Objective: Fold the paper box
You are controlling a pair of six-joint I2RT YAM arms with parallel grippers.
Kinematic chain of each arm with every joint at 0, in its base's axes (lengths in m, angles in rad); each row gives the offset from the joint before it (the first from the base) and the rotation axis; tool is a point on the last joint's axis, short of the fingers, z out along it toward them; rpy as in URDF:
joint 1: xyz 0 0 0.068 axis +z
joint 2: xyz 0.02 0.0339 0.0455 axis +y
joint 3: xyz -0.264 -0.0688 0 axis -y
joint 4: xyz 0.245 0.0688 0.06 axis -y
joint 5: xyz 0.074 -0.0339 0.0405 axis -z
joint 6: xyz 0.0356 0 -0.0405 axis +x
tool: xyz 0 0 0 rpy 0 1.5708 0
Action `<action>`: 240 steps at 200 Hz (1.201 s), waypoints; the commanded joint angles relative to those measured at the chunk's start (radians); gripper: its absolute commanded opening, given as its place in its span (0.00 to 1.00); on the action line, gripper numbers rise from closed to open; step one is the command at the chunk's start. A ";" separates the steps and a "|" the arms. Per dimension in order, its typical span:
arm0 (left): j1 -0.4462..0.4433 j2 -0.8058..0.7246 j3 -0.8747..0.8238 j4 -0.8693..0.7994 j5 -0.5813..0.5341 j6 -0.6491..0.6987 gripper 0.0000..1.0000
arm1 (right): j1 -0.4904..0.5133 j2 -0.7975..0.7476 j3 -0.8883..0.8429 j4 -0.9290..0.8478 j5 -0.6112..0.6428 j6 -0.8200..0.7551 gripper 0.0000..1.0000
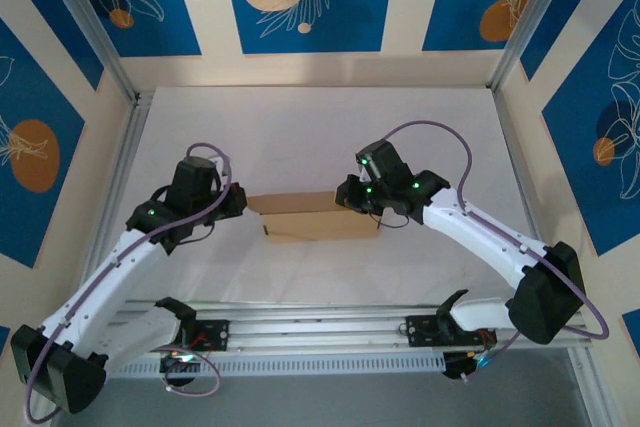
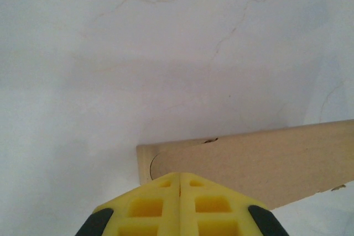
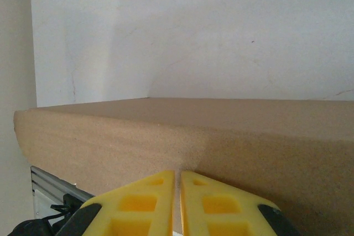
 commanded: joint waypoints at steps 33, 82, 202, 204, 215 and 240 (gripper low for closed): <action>0.004 -0.010 0.071 -0.057 -0.027 0.085 0.02 | 0.016 0.044 -0.042 -0.095 0.019 0.008 0.14; 0.002 0.059 0.038 0.020 0.042 0.064 0.00 | 0.022 0.047 -0.028 -0.106 0.025 0.011 0.14; -0.020 0.143 -0.240 0.303 0.145 -0.158 0.00 | 0.047 0.078 -0.012 -0.097 0.008 0.026 0.14; -0.023 0.144 -0.245 0.312 0.148 -0.164 0.00 | 0.048 0.078 -0.013 -0.097 0.007 0.026 0.14; -0.038 0.149 -0.266 0.342 0.155 -0.188 0.00 | 0.051 0.084 -0.011 -0.095 0.004 0.030 0.14; -0.043 0.118 -0.282 0.352 0.138 -0.217 0.00 | 0.059 0.089 -0.007 -0.099 0.011 0.031 0.14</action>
